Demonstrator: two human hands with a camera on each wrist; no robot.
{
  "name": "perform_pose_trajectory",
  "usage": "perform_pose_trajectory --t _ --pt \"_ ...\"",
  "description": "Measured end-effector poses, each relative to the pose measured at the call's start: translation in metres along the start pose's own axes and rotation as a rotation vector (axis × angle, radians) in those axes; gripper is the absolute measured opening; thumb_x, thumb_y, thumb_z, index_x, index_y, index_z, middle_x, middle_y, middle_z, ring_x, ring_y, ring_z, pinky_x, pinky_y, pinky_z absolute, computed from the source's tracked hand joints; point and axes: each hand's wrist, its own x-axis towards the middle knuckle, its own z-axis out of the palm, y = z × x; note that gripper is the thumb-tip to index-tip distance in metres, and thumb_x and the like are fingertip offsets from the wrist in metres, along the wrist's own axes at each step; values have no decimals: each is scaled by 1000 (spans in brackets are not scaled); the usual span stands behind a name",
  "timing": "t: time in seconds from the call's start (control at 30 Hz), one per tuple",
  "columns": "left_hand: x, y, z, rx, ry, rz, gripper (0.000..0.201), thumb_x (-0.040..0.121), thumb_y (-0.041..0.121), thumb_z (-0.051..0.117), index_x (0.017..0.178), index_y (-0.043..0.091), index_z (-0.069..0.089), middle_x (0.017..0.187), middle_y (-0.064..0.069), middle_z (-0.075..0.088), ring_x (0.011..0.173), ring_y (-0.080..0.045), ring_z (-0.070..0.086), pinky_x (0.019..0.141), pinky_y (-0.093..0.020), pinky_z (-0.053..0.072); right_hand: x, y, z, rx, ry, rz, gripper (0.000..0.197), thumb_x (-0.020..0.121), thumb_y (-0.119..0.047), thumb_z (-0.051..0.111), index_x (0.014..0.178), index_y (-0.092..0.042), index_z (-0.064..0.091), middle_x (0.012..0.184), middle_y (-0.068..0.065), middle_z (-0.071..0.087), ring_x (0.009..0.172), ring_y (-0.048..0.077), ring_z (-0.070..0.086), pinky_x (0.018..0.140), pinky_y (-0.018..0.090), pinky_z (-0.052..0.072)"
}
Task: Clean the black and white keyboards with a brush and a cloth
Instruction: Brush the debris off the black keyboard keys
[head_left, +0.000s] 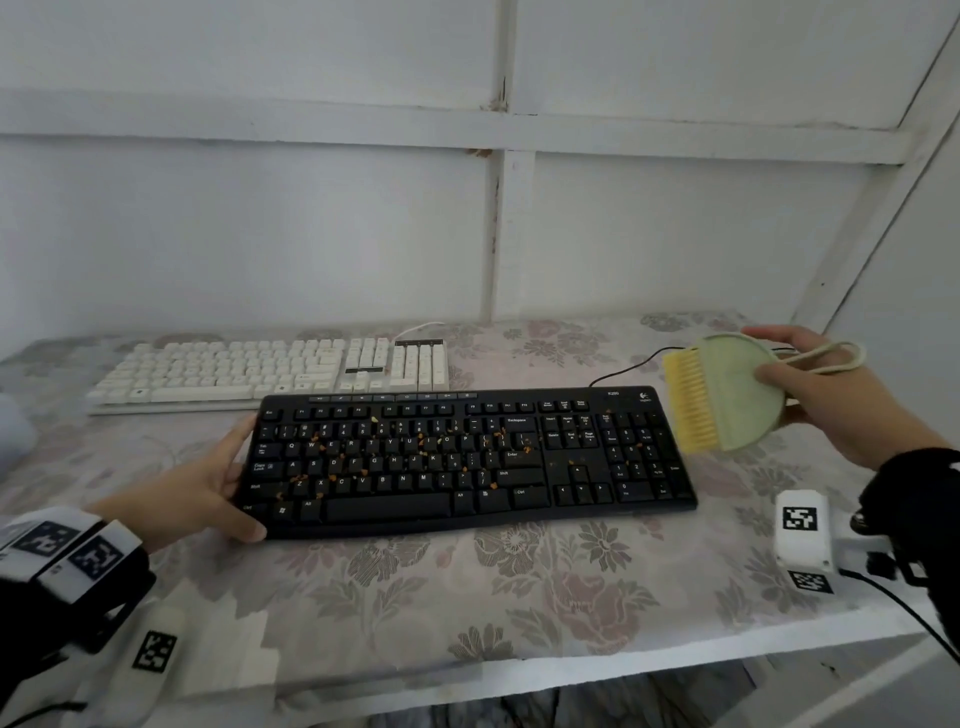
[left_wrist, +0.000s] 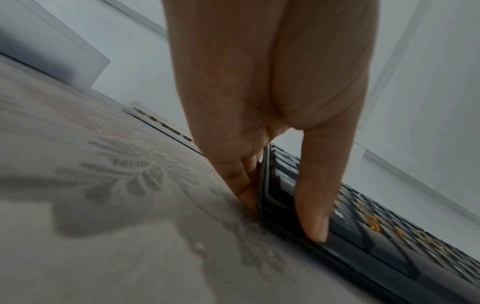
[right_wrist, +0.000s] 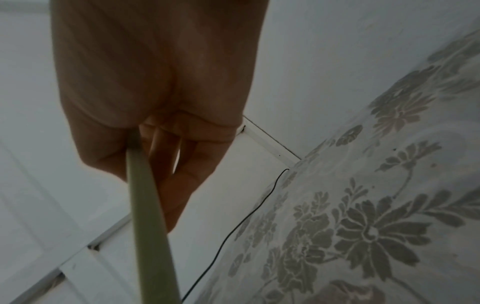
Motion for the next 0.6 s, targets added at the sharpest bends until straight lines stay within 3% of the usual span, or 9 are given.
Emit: perform_pose_trajectory --t 0.1,0.23,0.37,0.5,0.6 --pt "-1 1 2 9 3 2 159 11 -5 90 145 42 18 110 -6 71 98 -19 69 65 -28 57 -2 5 5 -22 -13 21 37 93 0 50 111 -30 63 87 -3 69 71 8 66 47 25 54" --pt "-1 1 3 -16 9 8 159 4 1 93 140 44 23 109 -6 72 96 -18 70 64 -27 57 -13 14 2 -91 -81 64 33 92 1 51 112 -23 64 93 10 68 73 19 64 47 28 52" --pt "-2 2 4 7 24 -3 147 23 -11 78 146 42 17 109 -4 72 97 -17 70 65 -28 57 -13 16 -6 -113 -117 83 33 92 2 50 99 -26 68 86 7 67 71 15 61 61 32 45" --pt "-1 1 4 32 35 -18 142 32 -17 75 145 44 16 111 -3 71 100 -17 69 68 -28 58 -2 5 3 -64 19 11 42 91 4 47 95 -33 65 73 -11 69 61 4 63 47 24 52" --pt "-1 1 3 36 39 -27 136 41 -24 68 145 45 15 111 -2 71 100 -16 68 69 -28 58 -2 4 11 -73 -9 4 42 92 3 48 101 -34 64 84 -2 68 63 3 64 46 22 52"
